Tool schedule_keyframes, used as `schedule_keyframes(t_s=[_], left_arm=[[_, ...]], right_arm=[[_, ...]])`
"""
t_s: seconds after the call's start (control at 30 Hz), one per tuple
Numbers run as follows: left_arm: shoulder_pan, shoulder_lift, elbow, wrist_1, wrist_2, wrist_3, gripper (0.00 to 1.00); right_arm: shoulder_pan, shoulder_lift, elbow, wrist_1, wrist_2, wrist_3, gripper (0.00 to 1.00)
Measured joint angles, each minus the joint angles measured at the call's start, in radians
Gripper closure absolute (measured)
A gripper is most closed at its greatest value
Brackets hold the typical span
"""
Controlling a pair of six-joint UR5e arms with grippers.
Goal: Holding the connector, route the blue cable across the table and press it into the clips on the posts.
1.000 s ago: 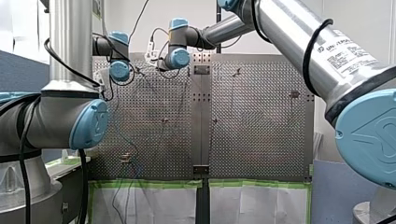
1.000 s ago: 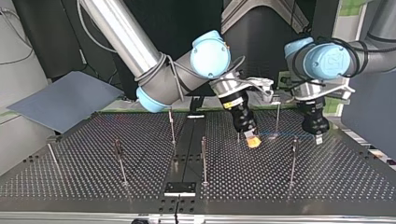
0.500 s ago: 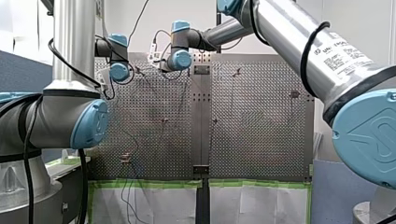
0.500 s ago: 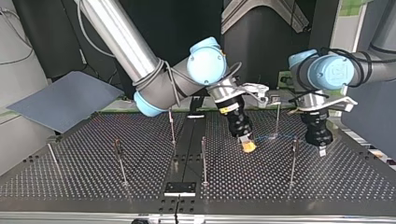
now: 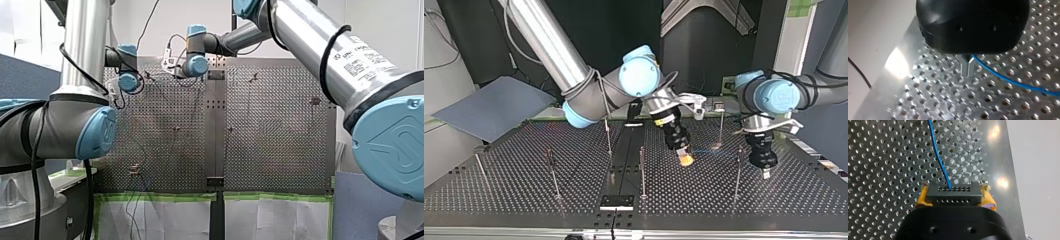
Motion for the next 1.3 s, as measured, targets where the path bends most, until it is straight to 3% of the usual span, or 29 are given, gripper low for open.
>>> schedule_keyframes(t_s=[0.43,0.5,0.53,0.57,0.63,0.67,0.7,0.77,0.8,0.83,1.1,1.3], left_arm=[[0.019,-0.009,0.003,0.006,0.013,-0.020,1.00],[0.020,-0.009,0.003,0.006,0.016,-0.023,0.96],[0.021,-0.009,0.003,0.006,0.016,-0.025,0.79],[0.021,-0.009,0.003,0.005,0.016,-0.029,0.70],[0.021,-0.009,0.003,0.001,0.015,-0.035,0.65],[0.021,-0.008,0.003,-0.004,0.014,-0.039,0.42],[0.022,-0.008,0.003,-0.007,0.013,-0.041,0.42],[0.022,-0.008,0.003,-0.016,0.011,-0.044,0.06],[0.022,-0.008,0.003,-0.022,0.009,-0.044,0.06],[0.022,-0.008,0.003,-0.028,0.008,-0.044,0.00],[0.028,-0.002,0.003,-0.088,-0.031,-0.027,0.00],[0.026,0.039,-0.001,-0.142,-0.019,-0.033,0.00]], right_arm=[[-0.030,0.000,0.000,0.000,-0.011,0.000,1.00],[-0.034,0.000,0.000,0.000,-0.011,0.000,1.00],[-0.036,0.000,0.000,0.000,-0.012,0.000,1.00],[-0.038,0.000,0.000,-0.001,-0.012,0.000,1.00],[-0.040,0.000,0.000,-0.001,-0.012,0.000,1.00],[-0.041,0.001,0.000,-0.002,-0.012,-0.001,1.00],[-0.042,0.001,0.000,-0.002,-0.012,-0.002,1.00],[-0.043,0.001,0.000,-0.002,-0.012,-0.004,1.00],[-0.042,0.001,0.000,-0.002,-0.012,-0.005,1.00],[-0.042,0.001,0.000,-0.001,-0.012,-0.006,1.00],[-0.043,0.001,0.000,-0.002,-0.011,-0.018,1.00],[-0.043,0.001,0.000,-0.001,-0.009,-0.024,1.00]])
